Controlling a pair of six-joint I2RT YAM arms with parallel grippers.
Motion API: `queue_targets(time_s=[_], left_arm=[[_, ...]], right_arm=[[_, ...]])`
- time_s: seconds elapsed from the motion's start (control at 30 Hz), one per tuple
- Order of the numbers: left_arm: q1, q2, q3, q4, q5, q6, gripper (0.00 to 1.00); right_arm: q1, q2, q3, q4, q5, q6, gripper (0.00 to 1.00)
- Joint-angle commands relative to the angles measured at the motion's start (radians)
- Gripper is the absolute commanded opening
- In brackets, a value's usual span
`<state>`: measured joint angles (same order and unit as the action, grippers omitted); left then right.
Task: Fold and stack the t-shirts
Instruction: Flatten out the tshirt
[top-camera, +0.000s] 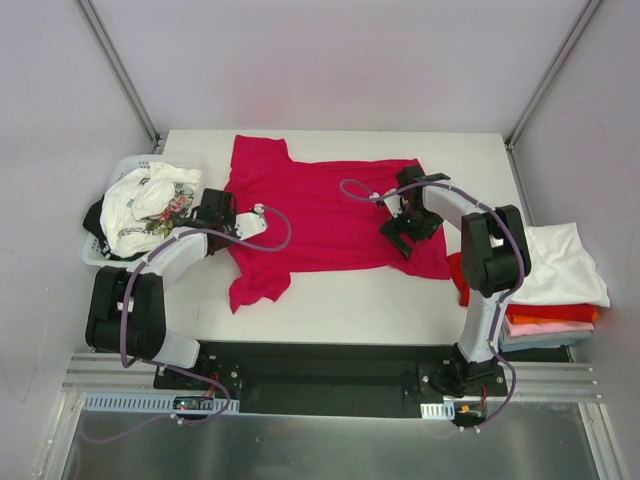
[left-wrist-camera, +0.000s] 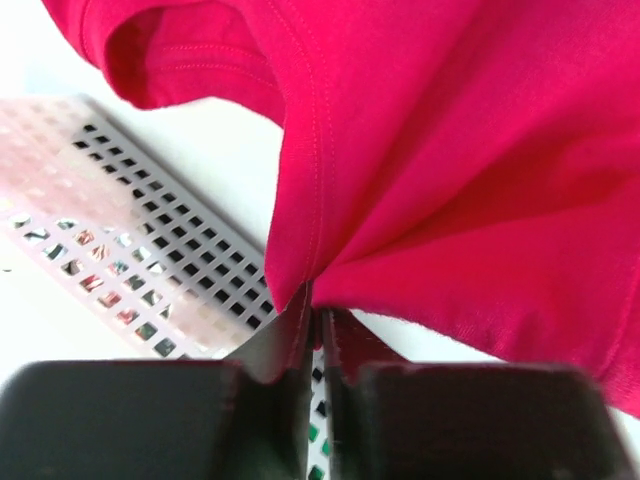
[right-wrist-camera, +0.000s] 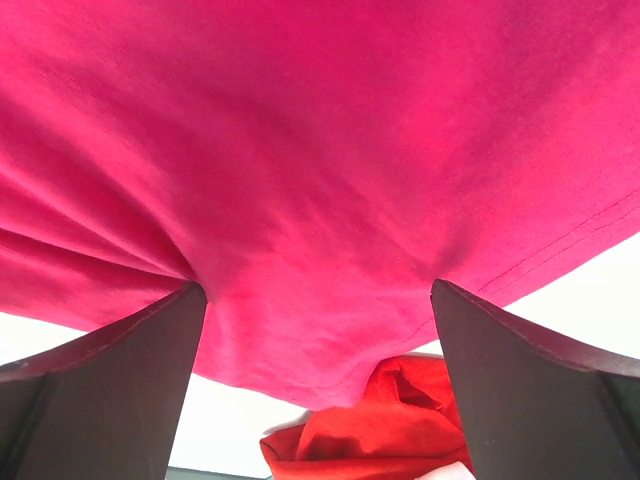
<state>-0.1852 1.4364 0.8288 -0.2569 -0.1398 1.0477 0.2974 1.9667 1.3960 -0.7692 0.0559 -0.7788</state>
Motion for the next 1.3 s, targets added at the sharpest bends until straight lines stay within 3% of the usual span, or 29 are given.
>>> queue_targets(time_s=[0.0, 0.03, 0.2, 0.3, 0.63, 0.83, 1.0, 1.27], left_arm=[[0.038, -0.021, 0.038, -0.001, -0.060, 0.072, 0.10], [0.039, -0.024, 0.038, -0.001, -0.061, 0.072, 0.11], [0.043, -0.060, 0.030, -0.002, -0.054, 0.069, 0.51], [0.043, -0.086, 0.036, -0.002, -0.043, 0.051, 0.62], [0.036, -0.263, 0.112, -0.111, 0.138, -0.118, 0.70], [0.017, -0.360, 0.112, -0.261, 0.377, -0.166, 0.73], [-0.075, -0.380, 0.032, -0.300, 0.346, -0.167, 0.74], [-0.177, -0.421, -0.092, -0.332, 0.258, -0.195, 0.74]], right_arm=[[-0.009, 0.009, 0.040, -0.041, 0.015, -0.013, 1.00], [-0.009, 0.011, 0.041, -0.041, 0.013, -0.011, 1.00], [-0.009, 0.015, 0.040, -0.042, 0.001, -0.007, 1.00], [-0.007, 0.015, 0.038, -0.041, -0.002, -0.005, 1.00], [0.006, -0.049, 0.002, -0.030, 0.001, -0.007, 1.00], [0.071, -0.134, -0.054, -0.022, 0.027, -0.023, 1.00], [0.138, -0.192, -0.143, 0.028, 0.096, -0.039, 1.00], [0.141, -0.233, -0.172, 0.038, 0.117, -0.033, 1.00]])
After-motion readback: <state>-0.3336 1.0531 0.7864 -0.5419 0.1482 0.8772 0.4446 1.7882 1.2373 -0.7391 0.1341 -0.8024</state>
